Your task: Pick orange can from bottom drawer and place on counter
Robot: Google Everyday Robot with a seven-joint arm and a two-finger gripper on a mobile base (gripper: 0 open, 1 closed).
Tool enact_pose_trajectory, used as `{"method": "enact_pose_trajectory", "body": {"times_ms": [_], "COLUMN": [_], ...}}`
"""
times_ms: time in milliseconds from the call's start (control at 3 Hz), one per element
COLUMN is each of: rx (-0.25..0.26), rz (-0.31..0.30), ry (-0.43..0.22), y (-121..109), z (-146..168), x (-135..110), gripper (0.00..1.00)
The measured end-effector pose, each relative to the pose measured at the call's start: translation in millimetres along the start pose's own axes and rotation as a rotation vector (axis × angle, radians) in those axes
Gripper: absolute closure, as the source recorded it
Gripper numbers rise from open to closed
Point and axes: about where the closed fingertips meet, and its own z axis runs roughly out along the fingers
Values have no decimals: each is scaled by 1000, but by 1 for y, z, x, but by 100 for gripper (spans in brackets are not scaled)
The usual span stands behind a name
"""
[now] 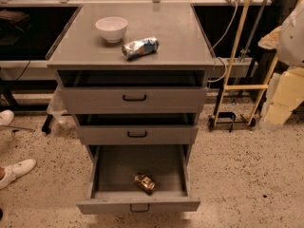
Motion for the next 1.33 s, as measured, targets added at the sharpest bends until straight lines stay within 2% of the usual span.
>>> {"method": "enact_pose_trajectory", "body": {"times_ms": [333, 667, 1000, 1333], "rx": [0, -3, -60, -222], "rz": [0, -47, -163, -225], "ry": [0, -5, -92, -246], "y": [0, 6, 34, 83], "z": [0, 10, 59, 165], "x": [0, -11, -39, -89], "gripper": [0, 0, 0, 0]}}
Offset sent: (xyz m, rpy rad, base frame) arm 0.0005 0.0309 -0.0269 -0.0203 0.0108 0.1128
